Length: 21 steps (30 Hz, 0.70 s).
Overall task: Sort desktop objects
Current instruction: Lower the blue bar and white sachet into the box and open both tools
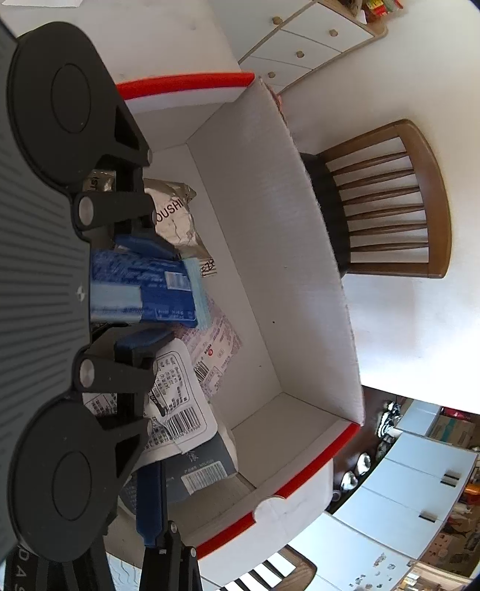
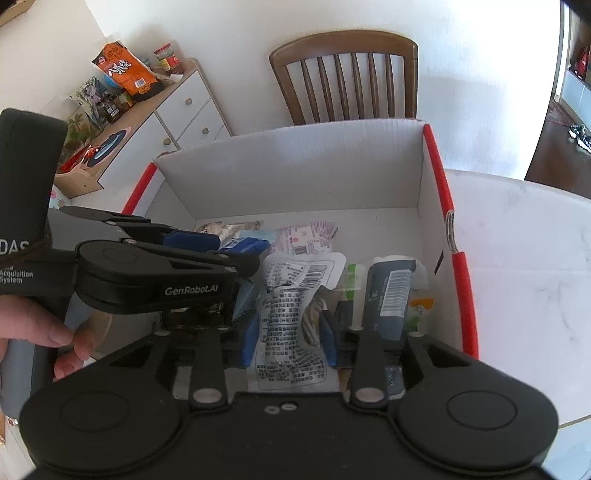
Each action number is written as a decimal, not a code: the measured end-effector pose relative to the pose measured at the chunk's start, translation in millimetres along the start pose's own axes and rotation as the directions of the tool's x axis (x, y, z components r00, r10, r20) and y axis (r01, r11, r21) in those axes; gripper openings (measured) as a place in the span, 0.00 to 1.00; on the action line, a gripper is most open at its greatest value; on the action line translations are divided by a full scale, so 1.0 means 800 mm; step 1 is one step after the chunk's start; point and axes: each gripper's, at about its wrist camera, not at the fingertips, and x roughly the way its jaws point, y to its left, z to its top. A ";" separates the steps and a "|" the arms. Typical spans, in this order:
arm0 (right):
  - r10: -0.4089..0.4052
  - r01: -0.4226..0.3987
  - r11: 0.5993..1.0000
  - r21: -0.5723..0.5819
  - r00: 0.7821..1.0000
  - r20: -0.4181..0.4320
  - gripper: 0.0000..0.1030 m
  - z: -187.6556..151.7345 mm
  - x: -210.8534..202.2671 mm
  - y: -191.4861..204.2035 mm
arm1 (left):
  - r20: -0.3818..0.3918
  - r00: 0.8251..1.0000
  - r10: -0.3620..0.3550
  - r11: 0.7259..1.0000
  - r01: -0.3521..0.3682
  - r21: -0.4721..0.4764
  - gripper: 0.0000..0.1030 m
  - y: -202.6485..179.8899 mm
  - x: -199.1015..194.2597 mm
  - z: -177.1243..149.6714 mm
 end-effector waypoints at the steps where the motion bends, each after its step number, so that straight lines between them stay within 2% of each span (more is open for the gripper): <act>1: -0.001 0.001 1.000 -0.001 1.000 0.004 0.39 0.000 -0.003 0.000 | 0.009 1.000 0.000 1.000 0.000 -0.003 0.57 0.000 -0.004 0.000; 3: 0.000 0.000 1.000 -0.005 1.000 0.009 0.41 -0.002 -0.007 0.001 | 0.023 1.000 0.005 1.000 -0.005 -0.011 0.63 0.001 -0.011 -0.001; 13: -0.006 0.009 0.999 -0.049 0.999 0.043 0.51 -0.006 -0.037 0.011 | 0.063 0.998 0.013 0.999 -0.011 -0.033 0.63 0.006 -0.051 0.002; 16: -0.005 0.008 0.998 -0.061 0.998 0.056 0.55 -0.007 -0.047 0.015 | 0.074 0.997 0.011 0.999 -0.009 -0.031 0.68 0.005 -0.067 -0.002; 21: -0.009 0.015 0.997 -0.074 0.997 0.078 0.58 -0.011 -0.063 0.023 | 0.093 0.996 0.016 1.000 -0.015 -0.015 0.68 -0.003 -0.094 -0.013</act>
